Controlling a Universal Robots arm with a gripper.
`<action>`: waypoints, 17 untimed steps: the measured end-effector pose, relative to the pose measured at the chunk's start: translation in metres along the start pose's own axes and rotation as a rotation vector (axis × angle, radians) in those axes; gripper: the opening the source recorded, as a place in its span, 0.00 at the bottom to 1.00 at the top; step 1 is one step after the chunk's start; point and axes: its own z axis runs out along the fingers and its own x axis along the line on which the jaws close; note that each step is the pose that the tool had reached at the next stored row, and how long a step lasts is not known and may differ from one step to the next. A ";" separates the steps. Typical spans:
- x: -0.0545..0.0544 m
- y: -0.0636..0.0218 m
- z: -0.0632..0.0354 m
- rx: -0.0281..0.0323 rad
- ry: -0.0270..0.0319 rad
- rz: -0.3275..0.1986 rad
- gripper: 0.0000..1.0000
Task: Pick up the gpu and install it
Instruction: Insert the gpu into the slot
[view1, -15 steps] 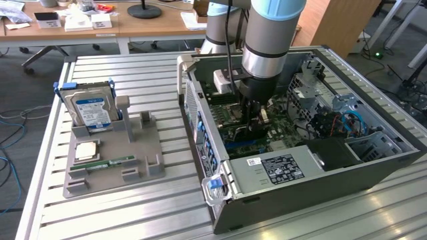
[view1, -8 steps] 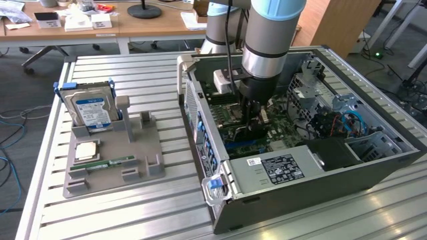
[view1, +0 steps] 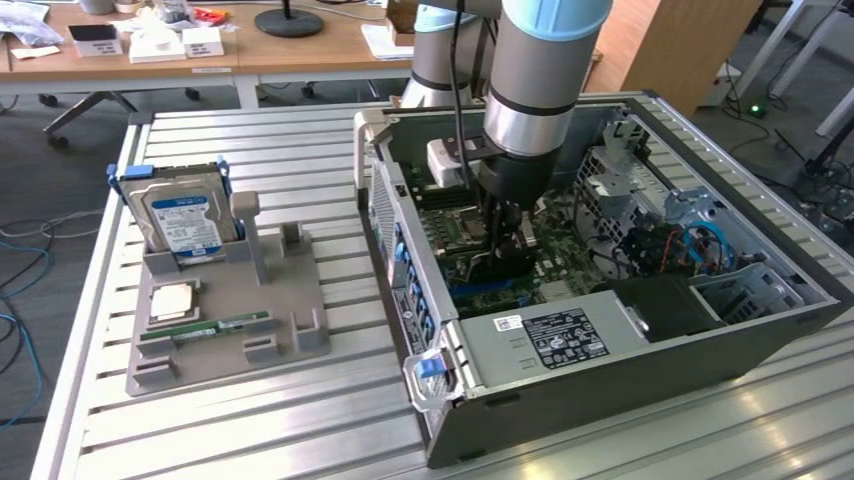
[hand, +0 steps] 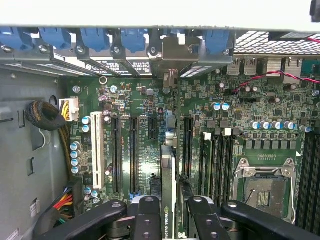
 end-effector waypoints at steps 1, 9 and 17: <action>0.000 0.0000 0.0000 0.0000 0.0000 0.000 0.25; 0.000 0.0000 0.0000 -0.0001 0.0000 0.000 0.25; 0.000 0.0000 0.0000 0.0000 0.0000 0.000 0.25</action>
